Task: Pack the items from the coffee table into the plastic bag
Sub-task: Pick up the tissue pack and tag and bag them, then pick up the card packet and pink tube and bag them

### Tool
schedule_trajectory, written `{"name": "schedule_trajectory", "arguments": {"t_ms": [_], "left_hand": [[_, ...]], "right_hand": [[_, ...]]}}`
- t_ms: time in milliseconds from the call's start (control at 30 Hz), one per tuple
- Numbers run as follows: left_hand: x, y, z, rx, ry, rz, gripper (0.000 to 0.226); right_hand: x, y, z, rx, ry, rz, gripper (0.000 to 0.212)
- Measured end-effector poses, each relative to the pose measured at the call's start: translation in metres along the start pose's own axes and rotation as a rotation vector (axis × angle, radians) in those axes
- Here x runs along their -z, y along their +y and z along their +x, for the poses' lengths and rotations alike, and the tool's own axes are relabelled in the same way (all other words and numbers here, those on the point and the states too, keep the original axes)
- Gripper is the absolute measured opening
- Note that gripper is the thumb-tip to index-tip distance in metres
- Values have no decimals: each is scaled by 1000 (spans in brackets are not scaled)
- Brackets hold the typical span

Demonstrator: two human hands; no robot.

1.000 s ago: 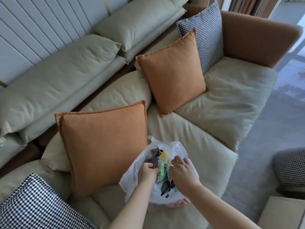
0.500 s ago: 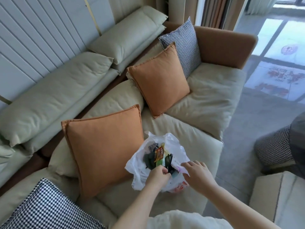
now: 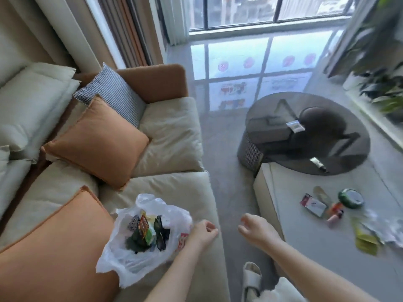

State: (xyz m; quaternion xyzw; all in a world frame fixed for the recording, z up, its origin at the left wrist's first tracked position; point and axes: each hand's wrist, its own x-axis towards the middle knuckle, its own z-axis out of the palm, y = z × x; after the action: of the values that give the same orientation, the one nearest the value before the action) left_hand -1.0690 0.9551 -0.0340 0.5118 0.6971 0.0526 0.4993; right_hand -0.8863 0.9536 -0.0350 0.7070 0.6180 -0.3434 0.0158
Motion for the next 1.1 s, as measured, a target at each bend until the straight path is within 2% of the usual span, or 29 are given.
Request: {"name": "schedule_trajectory", "arguments": {"t_ms": [233, 500, 733, 933, 1000, 1100], "left_hand": [[-75, 67, 12, -140, -169, 227, 25], [-177, 142, 27, -183, -276, 379, 8], [-249, 192, 54, -174, -308, 408, 6], [-299, 211, 96, -108, -354, 395, 3], [-313, 217, 116, -86, -357, 393, 8], [-331, 225, 148, -91, -372, 452, 28]], "right_hand": [[36, 98, -35, -295, 102, 316, 35], [69, 233, -65, -584, 154, 483, 37], [86, 328, -50, -706, 160, 589, 35], [84, 379, -15, -767, 140, 652, 35], [76, 393, 0, -792, 106, 662, 36], [60, 413, 21, -847, 47, 677, 41]]}}
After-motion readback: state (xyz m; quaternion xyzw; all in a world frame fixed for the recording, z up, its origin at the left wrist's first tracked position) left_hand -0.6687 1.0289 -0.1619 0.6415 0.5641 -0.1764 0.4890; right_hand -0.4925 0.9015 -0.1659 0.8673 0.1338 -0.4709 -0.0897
